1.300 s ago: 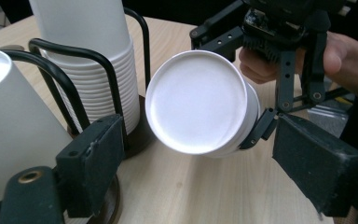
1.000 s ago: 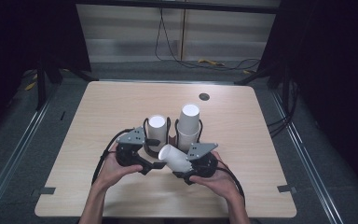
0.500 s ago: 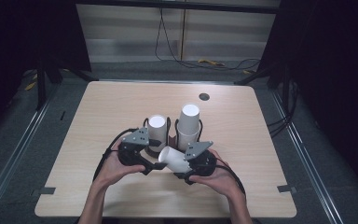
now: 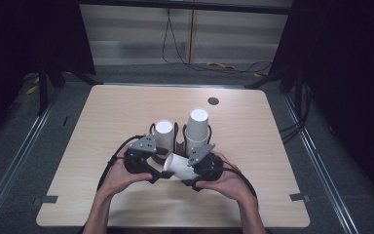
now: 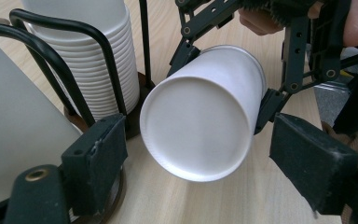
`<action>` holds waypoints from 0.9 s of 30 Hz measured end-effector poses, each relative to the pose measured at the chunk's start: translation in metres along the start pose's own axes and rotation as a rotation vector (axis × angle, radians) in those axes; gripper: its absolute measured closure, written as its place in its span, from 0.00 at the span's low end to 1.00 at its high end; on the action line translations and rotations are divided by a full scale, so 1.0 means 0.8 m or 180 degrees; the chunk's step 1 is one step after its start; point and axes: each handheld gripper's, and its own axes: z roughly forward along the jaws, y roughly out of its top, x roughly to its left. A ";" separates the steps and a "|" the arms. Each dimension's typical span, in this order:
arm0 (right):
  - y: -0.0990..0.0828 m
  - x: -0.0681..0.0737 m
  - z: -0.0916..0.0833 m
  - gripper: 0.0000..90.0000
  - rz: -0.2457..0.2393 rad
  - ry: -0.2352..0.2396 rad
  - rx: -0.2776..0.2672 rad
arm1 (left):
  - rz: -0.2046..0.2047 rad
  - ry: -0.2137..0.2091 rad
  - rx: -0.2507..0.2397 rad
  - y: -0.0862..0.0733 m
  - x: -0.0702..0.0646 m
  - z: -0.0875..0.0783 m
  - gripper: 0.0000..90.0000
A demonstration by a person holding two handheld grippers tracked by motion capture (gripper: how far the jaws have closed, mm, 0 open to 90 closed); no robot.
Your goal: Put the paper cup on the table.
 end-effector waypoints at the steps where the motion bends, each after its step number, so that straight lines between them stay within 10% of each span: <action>1: 0.001 0.000 0.000 0.29 0.0001 -0.0004 0.0019 | -0.0020 0.0001 -0.0014 0.000 0.000 0.000 0.21; 27: 0.018 -0.002 0.011 0.29 -0.0181 0.0053 0.0542 | -0.0150 -0.0163 0.0118 -0.012 0.008 0.013 0.22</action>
